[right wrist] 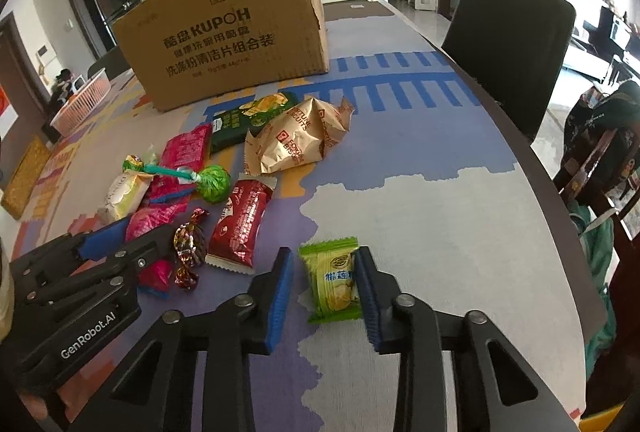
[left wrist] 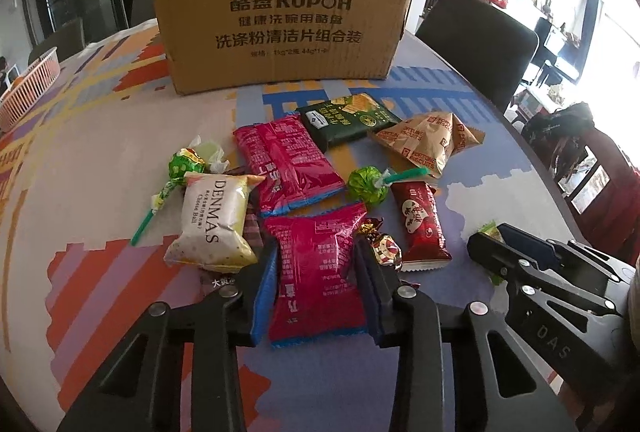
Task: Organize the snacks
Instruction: 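Reach the right tool to the yellow-green wafer packet while the left tool reaches the red packet, then close the right tool on the wafer packet while the left tool grasps the red packet, then carry both packets into the cardboard box and open both tools to drop them, then withdraw both tools from the box back toward the snacks, then grasp the red candy bar with the right tool while the left tool grasps the DENMAS bag, then carry both snacks into the cardboard box and open both tools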
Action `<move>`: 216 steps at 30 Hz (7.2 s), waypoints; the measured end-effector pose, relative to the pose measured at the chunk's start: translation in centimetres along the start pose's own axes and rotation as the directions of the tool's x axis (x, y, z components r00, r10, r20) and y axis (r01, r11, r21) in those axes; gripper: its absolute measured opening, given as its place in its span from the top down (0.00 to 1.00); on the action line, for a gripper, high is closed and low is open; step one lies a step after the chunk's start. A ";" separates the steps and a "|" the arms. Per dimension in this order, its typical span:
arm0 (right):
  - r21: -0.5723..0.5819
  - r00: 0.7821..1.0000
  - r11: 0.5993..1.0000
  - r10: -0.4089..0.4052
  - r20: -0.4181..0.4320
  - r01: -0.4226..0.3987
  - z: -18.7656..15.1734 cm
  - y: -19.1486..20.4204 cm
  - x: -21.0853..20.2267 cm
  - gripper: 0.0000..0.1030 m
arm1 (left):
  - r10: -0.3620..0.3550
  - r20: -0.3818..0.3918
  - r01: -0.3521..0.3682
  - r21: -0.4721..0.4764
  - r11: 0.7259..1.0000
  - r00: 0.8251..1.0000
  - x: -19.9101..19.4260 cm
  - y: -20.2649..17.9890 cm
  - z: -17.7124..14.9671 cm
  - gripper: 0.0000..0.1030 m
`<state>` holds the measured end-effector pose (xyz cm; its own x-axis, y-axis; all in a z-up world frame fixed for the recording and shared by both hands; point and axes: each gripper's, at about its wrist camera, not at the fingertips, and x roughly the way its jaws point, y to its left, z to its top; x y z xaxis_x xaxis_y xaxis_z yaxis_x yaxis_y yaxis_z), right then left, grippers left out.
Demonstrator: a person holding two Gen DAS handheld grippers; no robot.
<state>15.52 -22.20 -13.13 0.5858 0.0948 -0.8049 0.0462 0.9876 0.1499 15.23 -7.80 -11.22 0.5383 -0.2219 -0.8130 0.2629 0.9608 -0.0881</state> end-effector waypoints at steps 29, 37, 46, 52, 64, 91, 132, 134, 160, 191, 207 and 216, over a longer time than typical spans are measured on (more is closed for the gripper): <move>-0.113 0.980 0.991 0.095 0.177 -0.076 3.3 4.4 -6.2 0.77 | -0.012 0.183 0.008 0.026 1.000 0.983 -7.9 1.4 3.1 0.69; -0.144 0.960 0.984 0.137 0.243 -0.104 6.6 6.0 -7.3 0.77 | 0.001 0.239 -0.006 0.022 1.000 0.971 -8.9 2.9 6.1 0.69; -0.151 0.946 0.979 0.177 0.272 -0.140 11.0 7.1 -7.1 0.77 | 0.021 0.301 -0.043 0.066 0.997 0.953 -9.7 3.5 10.8 0.69; -0.159 0.934 0.979 0.170 0.314 -0.125 14.4 7.6 -7.2 0.77 | 0.045 0.356 -0.080 0.084 0.993 0.933 -10.3 3.9 14.3 0.69; -0.184 0.938 0.978 0.152 0.312 -0.097 21.0 8.3 -5.8 0.77 | 0.048 0.322 -0.089 0.112 0.990 0.945 -8.4 5.1 20.1 0.69; -0.157 0.967 0.987 0.080 0.242 -0.042 25.5 7.6 -3.5 0.60 | 0.111 0.276 -0.131 0.058 0.990 0.955 -8.1 7.2 22.9 0.39; -0.142 0.986 0.988 0.079 0.149 -0.057 8.1 6.2 -8.1 0.46 | 0.166 0.216 -0.182 0.055 0.982 0.962 -12.0 5.4 5.5 0.23; -0.136 0.990 0.989 0.073 0.120 -0.056 7.4 6.0 -7.3 0.46 | 0.162 0.190 -0.176 0.058 0.983 0.968 -11.3 5.4 4.9 0.23; -0.033 0.995 0.999 0.040 -0.091 -0.043 3.2 4.3 0.3 0.46 | 0.061 -0.006 -0.061 0.072 0.996 0.998 -2.4 6.2 2.7 0.30; -0.080 0.993 0.997 -0.002 -0.118 -0.007 4.2 5.2 3.8 0.78 | 0.037 -0.083 -0.034 0.029 0.999 0.996 1.3 6.1 3.7 0.68; -0.055 0.998 0.996 0.065 -0.024 -0.066 4.1 4.9 -1.8 0.78 | 0.010 0.033 -0.012 0.041 0.999 0.999 -4.0 4.5 4.5 0.68; -0.087 0.991 0.990 0.113 0.067 -0.107 7.4 5.7 -4.9 0.78 | 0.006 0.129 -0.013 0.051 0.999 0.992 -7.0 4.1 8.0 0.68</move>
<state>18.89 -17.94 -4.06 0.6403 0.1974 -0.7423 -0.0873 0.9789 0.1850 18.95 -3.62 -1.33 0.6390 -0.2353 -0.7324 0.2965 0.9538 -0.0477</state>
